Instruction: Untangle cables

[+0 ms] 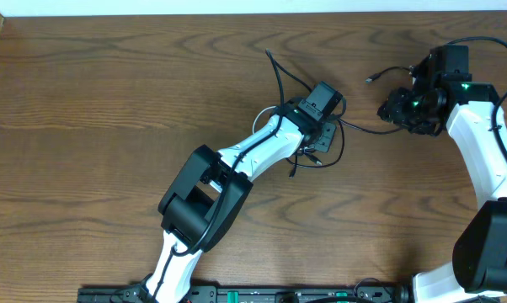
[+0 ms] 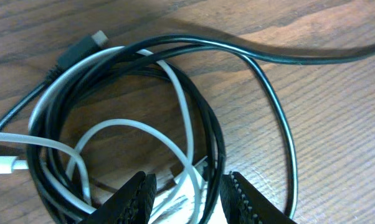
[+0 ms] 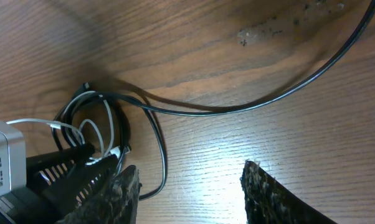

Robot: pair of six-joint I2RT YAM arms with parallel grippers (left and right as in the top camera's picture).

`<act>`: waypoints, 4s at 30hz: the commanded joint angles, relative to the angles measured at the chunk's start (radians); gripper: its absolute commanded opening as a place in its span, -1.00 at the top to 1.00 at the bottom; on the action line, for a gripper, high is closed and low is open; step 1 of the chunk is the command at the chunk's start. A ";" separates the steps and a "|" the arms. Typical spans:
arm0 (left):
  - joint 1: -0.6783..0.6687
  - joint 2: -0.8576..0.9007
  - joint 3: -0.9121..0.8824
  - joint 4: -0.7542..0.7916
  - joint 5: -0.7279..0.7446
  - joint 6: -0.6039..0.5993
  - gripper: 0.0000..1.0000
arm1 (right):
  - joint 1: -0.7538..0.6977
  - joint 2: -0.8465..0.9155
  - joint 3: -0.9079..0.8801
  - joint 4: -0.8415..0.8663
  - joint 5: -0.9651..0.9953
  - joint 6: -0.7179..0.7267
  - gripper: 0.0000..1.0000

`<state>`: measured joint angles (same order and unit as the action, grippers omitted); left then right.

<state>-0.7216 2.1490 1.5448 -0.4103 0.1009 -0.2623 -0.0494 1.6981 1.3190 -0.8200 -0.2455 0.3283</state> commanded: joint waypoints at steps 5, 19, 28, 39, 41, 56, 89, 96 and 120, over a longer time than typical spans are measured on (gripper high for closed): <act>0.003 0.034 -0.004 0.011 -0.042 -0.005 0.23 | -0.003 -0.002 0.001 -0.004 0.008 -0.016 0.02; 0.003 0.045 -0.004 0.018 -0.042 -0.006 0.38 | -0.003 -0.002 0.001 -0.007 0.008 -0.016 0.03; 0.005 0.023 0.010 0.000 -0.042 -0.005 0.85 | -0.001 -0.002 0.001 -0.006 -0.001 -0.016 0.03; 0.005 -0.321 0.019 -0.084 0.038 -0.005 0.85 | 0.017 -0.002 0.001 0.053 -0.187 -0.128 0.06; 0.005 -0.381 0.019 -0.092 0.057 -0.005 0.85 | 0.023 -0.002 0.001 0.073 -0.242 -0.151 0.05; 0.021 -0.477 0.019 -0.140 0.072 -0.006 0.85 | 0.064 -0.002 0.001 0.145 -0.651 -0.328 0.10; 0.174 -0.477 0.019 -0.053 0.547 -0.332 0.85 | 0.203 -0.001 0.001 0.470 -0.590 -0.147 0.20; 0.174 -0.477 0.019 -0.020 0.605 -0.346 0.85 | 0.263 0.002 0.001 0.497 -0.438 0.030 0.21; 0.322 -0.571 0.019 0.153 0.780 -0.360 0.85 | 0.255 0.212 0.001 0.366 -0.276 0.193 0.37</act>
<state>-0.4187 1.6871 1.5234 -0.3065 0.7708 -0.6254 0.2276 1.8339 1.3361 -0.4290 -0.6220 0.5362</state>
